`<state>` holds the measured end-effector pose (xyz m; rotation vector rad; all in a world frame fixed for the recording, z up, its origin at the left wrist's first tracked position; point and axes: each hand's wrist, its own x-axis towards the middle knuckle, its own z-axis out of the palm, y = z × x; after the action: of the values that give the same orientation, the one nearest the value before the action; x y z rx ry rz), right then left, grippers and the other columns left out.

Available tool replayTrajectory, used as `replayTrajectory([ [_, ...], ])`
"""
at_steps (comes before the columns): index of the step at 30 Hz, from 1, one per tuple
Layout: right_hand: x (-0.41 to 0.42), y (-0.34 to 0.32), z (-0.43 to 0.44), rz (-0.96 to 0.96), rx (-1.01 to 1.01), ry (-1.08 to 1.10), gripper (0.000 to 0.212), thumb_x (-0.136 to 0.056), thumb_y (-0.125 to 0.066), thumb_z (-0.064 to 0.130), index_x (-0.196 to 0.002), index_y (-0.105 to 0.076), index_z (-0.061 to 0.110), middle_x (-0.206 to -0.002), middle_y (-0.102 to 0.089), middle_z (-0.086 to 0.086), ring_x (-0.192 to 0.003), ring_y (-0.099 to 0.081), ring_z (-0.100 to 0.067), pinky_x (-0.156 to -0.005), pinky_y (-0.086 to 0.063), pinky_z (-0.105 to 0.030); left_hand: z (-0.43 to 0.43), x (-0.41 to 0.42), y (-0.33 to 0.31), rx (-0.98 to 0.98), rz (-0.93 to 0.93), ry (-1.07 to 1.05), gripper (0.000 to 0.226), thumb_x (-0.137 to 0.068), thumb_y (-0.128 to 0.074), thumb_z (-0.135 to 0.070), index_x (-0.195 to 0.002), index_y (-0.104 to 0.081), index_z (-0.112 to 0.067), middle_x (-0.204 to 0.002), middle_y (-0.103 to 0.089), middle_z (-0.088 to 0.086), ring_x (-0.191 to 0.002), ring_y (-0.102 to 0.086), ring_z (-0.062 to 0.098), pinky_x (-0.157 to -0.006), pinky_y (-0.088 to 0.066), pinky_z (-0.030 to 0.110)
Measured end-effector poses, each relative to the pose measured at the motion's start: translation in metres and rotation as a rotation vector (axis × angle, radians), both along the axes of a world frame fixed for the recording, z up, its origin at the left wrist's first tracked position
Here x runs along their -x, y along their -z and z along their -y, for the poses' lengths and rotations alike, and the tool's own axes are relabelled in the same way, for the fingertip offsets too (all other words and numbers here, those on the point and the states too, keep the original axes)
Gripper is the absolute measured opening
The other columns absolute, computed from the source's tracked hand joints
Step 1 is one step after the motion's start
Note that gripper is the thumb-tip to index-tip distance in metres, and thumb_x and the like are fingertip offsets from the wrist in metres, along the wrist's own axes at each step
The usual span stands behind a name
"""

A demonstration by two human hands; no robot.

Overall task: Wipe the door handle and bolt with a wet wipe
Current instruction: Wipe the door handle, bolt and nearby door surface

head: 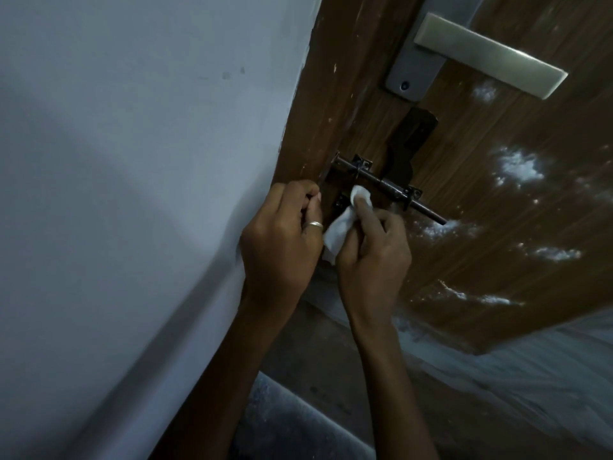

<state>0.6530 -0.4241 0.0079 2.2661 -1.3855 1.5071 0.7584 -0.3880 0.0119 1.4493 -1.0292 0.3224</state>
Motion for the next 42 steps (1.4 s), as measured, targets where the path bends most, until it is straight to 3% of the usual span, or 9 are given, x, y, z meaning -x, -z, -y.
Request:
replayTrajectory([
  [6, -0.012, 0.044, 0.002, 0.070, -0.119, -0.078, 0.041, -0.094, -0.061, -0.002, -0.135, -0.062, 0.004, -0.105, -0.062, -0.013, -0.092, -0.046, 0.002, -0.081, -0.033, 0.002, -0.002, 0.001, -0.002, -0.014, -0.009, 0.014, 0.012, -0.096, -0.063, -0.014, -0.102, -0.073, -0.011, -0.093, -0.070, 0.001, -0.076, -0.061, 0.007, -0.065, -0.040, 0.010],
  [11, -0.007, 0.030, 0.000, 0.139, 0.017, -0.019, 0.040, -0.099, -0.052, 0.013, -0.137, -0.060, 0.006, -0.104, -0.059, -0.006, -0.092, -0.047, 0.000, -0.080, -0.037, -0.004, -0.001, -0.001, 0.000, -0.005, 0.007, 0.020, 0.013, -0.096, -0.063, -0.016, -0.102, -0.073, -0.009, -0.093, -0.071, 0.003, -0.076, -0.063, 0.009, -0.064, -0.045, 0.013],
  [15, -0.019, 0.041, 0.003, 0.105, -0.068, -0.050, 0.047, -0.096, -0.059, 0.001, -0.143, -0.054, 0.005, -0.107, -0.058, -0.009, -0.093, -0.043, 0.003, -0.078, -0.037, -0.004, -0.002, -0.001, -0.001, -0.009, -0.007, 0.024, 0.013, -0.096, -0.063, -0.014, -0.103, -0.073, -0.010, -0.095, -0.070, 0.002, -0.077, -0.062, 0.007, -0.066, -0.044, 0.010],
  [22, -0.014, 0.018, -0.019, 0.144, 0.053, 0.001, 0.025, -0.095, -0.064, 0.003, -0.119, -0.071, 0.004, -0.101, -0.069, -0.009, -0.087, -0.063, -0.011, -0.081, -0.043, -0.007, -0.002, -0.006, 0.000, 0.035, 0.014, 0.069, 0.012, -0.095, -0.066, -0.014, -0.102, -0.074, -0.008, -0.094, -0.072, 0.004, -0.080, -0.065, 0.010, -0.069, -0.050, 0.013],
  [27, -0.022, -0.007, -0.025, 0.416, -0.099, -0.064, 0.013, -0.095, -0.066, 0.012, -0.106, -0.073, 0.012, -0.099, -0.073, 0.006, -0.090, -0.068, -0.007, -0.078, -0.058, -0.033, -0.004, -0.006, 0.019, 0.067, 0.140, 0.215, 0.040, -0.105, -0.046, -0.027, -0.107, -0.071, 0.005, -0.104, -0.073, 0.017, -0.095, -0.071, 0.020, -0.098, -0.041, 0.005],
  [31, -0.018, -0.007, -0.023, 0.644, -0.432, -0.226, 0.020, -0.097, -0.062, 0.008, -0.110, -0.074, 0.017, -0.099, -0.075, 0.007, -0.095, -0.071, -0.008, -0.087, -0.059, -0.037, 0.002, -0.003, 0.031, -0.056, 0.221, 0.471, 0.040, -0.105, -0.039, -0.015, -0.140, -0.050, 0.000, -0.146, -0.050, 0.015, -0.138, -0.046, 0.019, -0.117, -0.033, 0.024],
  [33, -0.016, -0.007, -0.021, 0.620, -0.506, -0.278, 0.024, -0.099, -0.059, 0.006, -0.112, -0.074, 0.019, -0.104, -0.076, 0.005, -0.101, -0.071, -0.010, -0.092, -0.058, -0.041, 0.002, 0.003, 0.031, -0.025, 0.164, 0.413, 0.041, -0.105, -0.040, -0.018, -0.139, -0.051, 0.000, -0.143, -0.054, 0.014, -0.135, -0.048, 0.017, -0.115, -0.036, 0.024],
  [38, -0.004, -0.012, -0.028, 0.419, -0.356, -0.195, 0.025, -0.099, -0.060, 0.011, -0.118, -0.073, 0.022, -0.112, -0.071, 0.017, -0.108, -0.064, 0.005, -0.094, -0.056, -0.028, 0.007, 0.028, 0.044, -0.014, -0.028, 0.200, 0.035, -0.095, -0.064, -0.013, -0.128, -0.063, -0.002, -0.127, -0.066, 0.012, -0.117, -0.064, 0.017, -0.098, -0.052, 0.026],
  [42, 0.010, -0.005, -0.029, 0.386, -0.290, -0.162, 0.024, -0.099, -0.060, 0.013, -0.119, -0.071, 0.019, -0.112, -0.070, 0.016, -0.108, -0.065, 0.001, -0.091, -0.057, -0.031, 0.020, 0.033, 0.034, 0.049, -0.047, 0.072, 0.031, -0.096, -0.058, -0.014, -0.122, -0.067, 0.000, -0.123, -0.069, 0.013, -0.113, -0.066, 0.020, -0.096, -0.054, 0.027],
])
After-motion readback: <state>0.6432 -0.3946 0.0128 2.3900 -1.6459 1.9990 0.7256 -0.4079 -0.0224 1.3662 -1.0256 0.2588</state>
